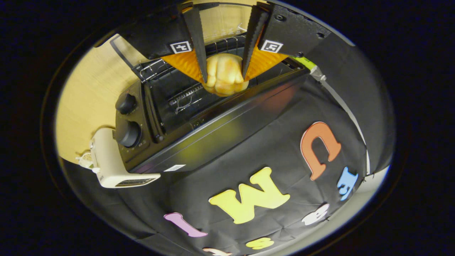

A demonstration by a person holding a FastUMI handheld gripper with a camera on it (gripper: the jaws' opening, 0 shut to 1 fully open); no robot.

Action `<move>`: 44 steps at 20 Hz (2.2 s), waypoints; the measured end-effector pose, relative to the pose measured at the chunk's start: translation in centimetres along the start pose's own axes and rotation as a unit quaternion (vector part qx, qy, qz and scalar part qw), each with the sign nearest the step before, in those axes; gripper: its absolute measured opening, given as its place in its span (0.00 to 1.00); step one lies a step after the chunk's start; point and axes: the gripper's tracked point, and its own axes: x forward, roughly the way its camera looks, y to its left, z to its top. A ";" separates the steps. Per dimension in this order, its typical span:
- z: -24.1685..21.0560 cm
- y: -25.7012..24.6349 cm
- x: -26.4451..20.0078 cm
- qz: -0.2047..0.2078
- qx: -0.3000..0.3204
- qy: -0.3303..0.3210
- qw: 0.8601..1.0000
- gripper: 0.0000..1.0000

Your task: Open the toaster oven, put the food inside, and close the toaster oven door.

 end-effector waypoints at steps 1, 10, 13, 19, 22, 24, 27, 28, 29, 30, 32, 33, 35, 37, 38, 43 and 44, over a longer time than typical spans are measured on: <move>-0.1 -0.3 0.6 -0.009 -0.016 -0.001 1.000 0.57; -0.3 -2.1 4.2 -0.070 -0.090 0.006 0.993 0.65; -0.7 -2.3 4.6 -0.072 -0.107 0.013 0.992 0.77; -1.0 -1.1 3.4 -0.056 -0.134 0.020 0.989 0.95; -1.6 -0.9 2.4 -0.050 -0.163 0.022 0.985 0.97; -2.0 -0.7 1.6 -0.042 -0.165 0.023 0.985 0.97; -2.7 -0.7 -0.4 -0.037 -0.160 0.036 0.986 0.97; -3.0 -0.7 -1.2 -0.035 -0.161 0.040 0.986 0.97; -3.4 -0.7 -2.2 -0.031 -0.163 0.046 0.985 0.97; -4.0 -0.9 -3.2 -0.028 -0.166 0.056 0.984 0.97; -4.6 -1.1 -5.1 -0.018 -0.170 0.070 0.983 0.97; -4.9 -1.2 -6.0 -0.014 -0.171 0.080 0.982 0.97; -5.4 -1.0 -8.2 -0.001 -0.170 0.103 0.980 0.97; -5.5 -0.6 -10.6 0.012 -0.182 0.114 0.977 0.97; -5.5 -0.5 -11.8 0.019 -0.197 0.117 0.973 0.97; -7.3 -1.7 -16.5 0.032 -0.253 0.142 0.957 0.97; -7.9 -2.3 -16.8 0.030 -0.255 0.150 0.955 0.97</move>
